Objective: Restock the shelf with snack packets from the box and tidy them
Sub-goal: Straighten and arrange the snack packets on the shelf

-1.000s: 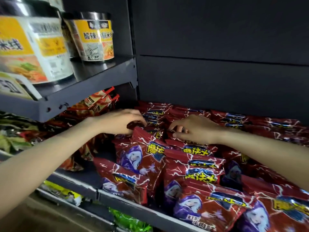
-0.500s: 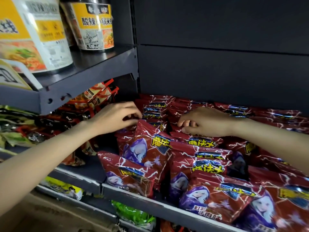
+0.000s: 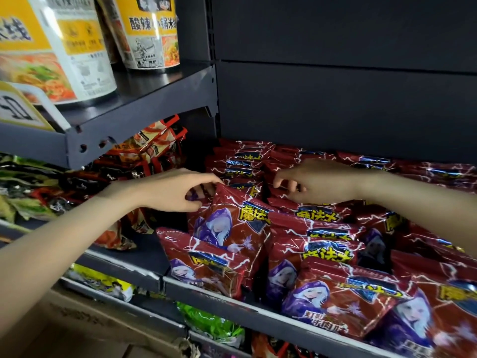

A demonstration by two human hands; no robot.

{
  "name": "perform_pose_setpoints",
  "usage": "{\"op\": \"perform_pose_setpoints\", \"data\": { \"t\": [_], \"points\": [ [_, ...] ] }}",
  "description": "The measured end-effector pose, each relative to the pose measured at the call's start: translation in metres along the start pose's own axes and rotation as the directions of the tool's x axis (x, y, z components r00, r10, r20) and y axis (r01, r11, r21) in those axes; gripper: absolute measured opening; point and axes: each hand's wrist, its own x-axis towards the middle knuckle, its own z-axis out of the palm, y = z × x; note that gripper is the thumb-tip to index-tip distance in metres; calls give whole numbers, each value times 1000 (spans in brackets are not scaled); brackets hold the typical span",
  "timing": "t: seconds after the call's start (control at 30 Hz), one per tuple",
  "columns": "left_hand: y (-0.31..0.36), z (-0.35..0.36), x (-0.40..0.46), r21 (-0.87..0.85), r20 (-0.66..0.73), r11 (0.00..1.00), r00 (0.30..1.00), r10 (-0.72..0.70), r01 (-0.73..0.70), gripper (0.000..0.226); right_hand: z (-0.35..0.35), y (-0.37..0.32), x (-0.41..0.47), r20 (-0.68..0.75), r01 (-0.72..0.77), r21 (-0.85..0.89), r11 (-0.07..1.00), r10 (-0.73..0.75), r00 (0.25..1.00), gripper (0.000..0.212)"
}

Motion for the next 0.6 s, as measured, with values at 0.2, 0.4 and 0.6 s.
{"op": "perform_pose_setpoints", "data": {
  "t": [0.2,0.4,0.6],
  "points": [
    [16,-2,16,-171,-106,985,994,4,-23,44,0,19,-9,109,-67,-84,994,76,991,35],
    [30,-10,51,152,-190,984,974,123,-95,24,7,10,5,35,-33,-189,981,40,999,34],
    [29,-18,59,156,-103,986,992,79,-62,26,19,8,0,-115,-39,-125,991,24,993,29]
  ]
}}
